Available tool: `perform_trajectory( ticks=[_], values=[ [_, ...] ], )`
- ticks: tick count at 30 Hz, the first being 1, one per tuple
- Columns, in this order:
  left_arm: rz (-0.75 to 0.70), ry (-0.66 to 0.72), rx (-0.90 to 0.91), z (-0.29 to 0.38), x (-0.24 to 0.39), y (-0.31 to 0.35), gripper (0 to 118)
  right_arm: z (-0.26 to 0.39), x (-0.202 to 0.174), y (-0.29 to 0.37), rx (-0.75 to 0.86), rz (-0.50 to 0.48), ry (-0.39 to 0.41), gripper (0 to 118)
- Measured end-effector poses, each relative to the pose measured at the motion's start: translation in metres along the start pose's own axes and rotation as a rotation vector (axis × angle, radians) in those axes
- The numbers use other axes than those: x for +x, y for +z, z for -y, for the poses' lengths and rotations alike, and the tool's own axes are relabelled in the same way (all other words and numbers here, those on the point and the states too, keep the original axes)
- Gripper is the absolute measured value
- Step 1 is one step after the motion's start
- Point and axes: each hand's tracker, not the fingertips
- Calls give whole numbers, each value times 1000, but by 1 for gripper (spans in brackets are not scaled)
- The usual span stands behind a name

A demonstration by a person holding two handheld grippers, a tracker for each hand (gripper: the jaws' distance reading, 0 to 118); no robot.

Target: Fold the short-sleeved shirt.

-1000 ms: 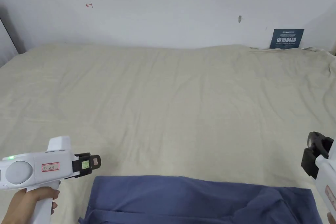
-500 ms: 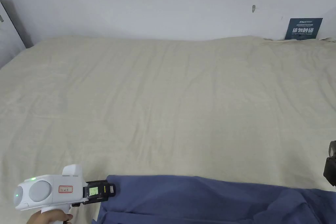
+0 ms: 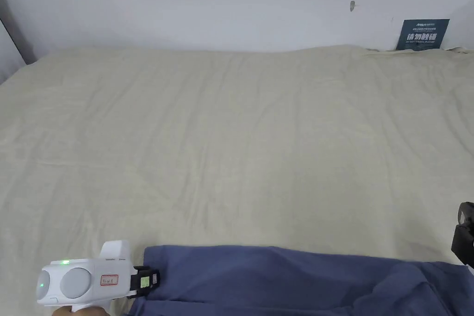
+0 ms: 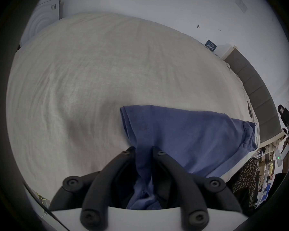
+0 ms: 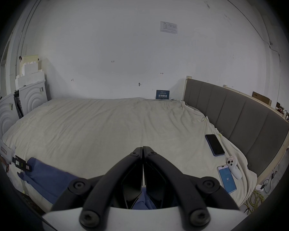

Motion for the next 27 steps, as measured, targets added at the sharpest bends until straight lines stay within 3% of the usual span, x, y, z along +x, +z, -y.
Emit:
perform_trajectory(
  ticks=[2, 9, 27],
  values=[
    [5, 2, -8, -2, 5, -3, 4, 0, 3, 2, 2, 2, -5, 0],
    [-52, -58, -4, -13, 21, 16, 1, -1, 16, 6, 11, 12, -17, 0],
    [-164, 86, 35, -53, -11, 91, 0, -5, 32, 11, 43, -4, -42, 0]
  ],
)
